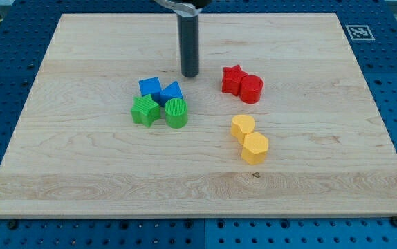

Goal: Separate red circle from red star

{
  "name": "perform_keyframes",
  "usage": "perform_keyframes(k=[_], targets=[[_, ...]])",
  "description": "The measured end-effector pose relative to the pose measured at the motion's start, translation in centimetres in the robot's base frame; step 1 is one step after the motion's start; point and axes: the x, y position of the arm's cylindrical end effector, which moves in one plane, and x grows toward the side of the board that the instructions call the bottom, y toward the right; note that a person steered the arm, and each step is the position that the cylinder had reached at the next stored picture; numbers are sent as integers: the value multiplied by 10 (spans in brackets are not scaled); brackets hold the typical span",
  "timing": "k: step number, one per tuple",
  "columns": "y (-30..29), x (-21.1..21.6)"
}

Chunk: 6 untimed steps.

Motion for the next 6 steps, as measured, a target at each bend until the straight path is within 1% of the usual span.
perform_keyframes(k=[1,3,5,6], targets=[[6,24],[42,55],[95,62],[102,62]])
